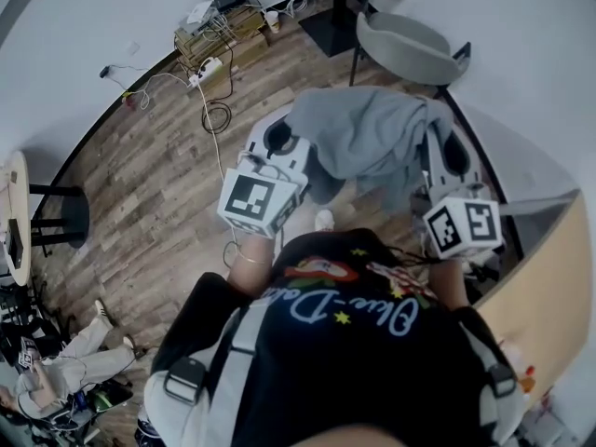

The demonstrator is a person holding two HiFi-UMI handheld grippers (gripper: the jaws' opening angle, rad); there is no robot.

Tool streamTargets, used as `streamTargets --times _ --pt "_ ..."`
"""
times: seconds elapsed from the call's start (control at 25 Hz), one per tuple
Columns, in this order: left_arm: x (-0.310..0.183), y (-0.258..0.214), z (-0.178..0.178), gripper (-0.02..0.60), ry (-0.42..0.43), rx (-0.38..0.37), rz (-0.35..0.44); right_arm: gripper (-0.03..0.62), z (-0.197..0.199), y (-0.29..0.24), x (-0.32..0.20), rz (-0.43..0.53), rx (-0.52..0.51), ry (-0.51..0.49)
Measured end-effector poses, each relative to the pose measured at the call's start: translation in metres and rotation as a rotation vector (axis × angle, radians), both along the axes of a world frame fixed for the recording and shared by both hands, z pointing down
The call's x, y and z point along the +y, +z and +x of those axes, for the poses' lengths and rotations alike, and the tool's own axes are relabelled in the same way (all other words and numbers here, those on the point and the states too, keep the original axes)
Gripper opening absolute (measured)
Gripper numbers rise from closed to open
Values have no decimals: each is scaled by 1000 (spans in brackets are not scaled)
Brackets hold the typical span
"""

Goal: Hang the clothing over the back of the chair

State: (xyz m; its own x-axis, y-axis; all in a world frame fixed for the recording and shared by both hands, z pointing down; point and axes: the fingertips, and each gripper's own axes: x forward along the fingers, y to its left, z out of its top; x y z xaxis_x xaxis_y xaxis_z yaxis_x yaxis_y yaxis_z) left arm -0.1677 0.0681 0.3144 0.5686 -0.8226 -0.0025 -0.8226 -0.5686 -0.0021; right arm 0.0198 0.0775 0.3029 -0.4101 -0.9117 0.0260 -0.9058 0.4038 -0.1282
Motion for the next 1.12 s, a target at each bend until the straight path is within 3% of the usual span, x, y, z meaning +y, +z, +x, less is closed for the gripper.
streamTargets --times 0.64,1.12 --pt "-38 -3 -117 35 -138 -1 0 75 -119 -4 -65 -30 10 -147" --pt "-60 27 -126 35 -224 -5 -20 75 -133 22 -104 -32 15 -238"
